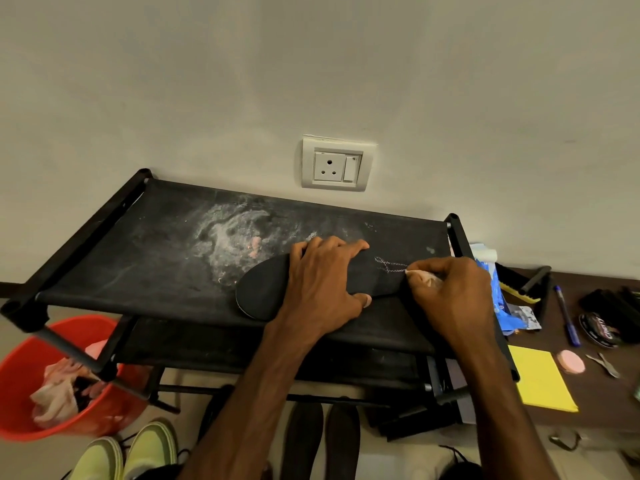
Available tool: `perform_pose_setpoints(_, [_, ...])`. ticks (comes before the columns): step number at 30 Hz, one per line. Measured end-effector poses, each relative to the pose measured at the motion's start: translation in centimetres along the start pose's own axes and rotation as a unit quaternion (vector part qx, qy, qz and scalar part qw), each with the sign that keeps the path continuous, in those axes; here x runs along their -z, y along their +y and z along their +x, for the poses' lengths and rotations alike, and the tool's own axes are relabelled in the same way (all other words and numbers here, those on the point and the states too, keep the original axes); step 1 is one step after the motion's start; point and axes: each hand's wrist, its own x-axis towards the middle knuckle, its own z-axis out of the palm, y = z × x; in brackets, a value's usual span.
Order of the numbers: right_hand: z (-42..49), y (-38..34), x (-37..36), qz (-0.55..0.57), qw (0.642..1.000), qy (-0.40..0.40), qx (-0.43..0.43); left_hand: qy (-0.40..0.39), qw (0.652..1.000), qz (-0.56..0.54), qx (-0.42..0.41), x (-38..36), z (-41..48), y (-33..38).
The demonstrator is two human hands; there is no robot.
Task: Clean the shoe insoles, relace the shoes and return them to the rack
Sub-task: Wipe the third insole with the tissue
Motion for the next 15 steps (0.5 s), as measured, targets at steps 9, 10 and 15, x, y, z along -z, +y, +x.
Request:
perform_pose_setpoints(9, [1.0,-0.7,-0.1,0.028,0.999,0.028,0.014,0.003,1.0,0.012,-0.007,0.1,-0.1,0.1])
perform_pose_setpoints(10, [0.9,-0.5,0.2,0.021,1.0,0.002,0.009,0.0,1.0,0.01,-0.003,0.1,-0.1,0.1])
perform_pose_setpoints(15, [0.4,0.1,2.5,-0.05,0.993,-0.105,-0.012,0.007,1.0,0.008,0.001,0.0,-0.1,0.4])
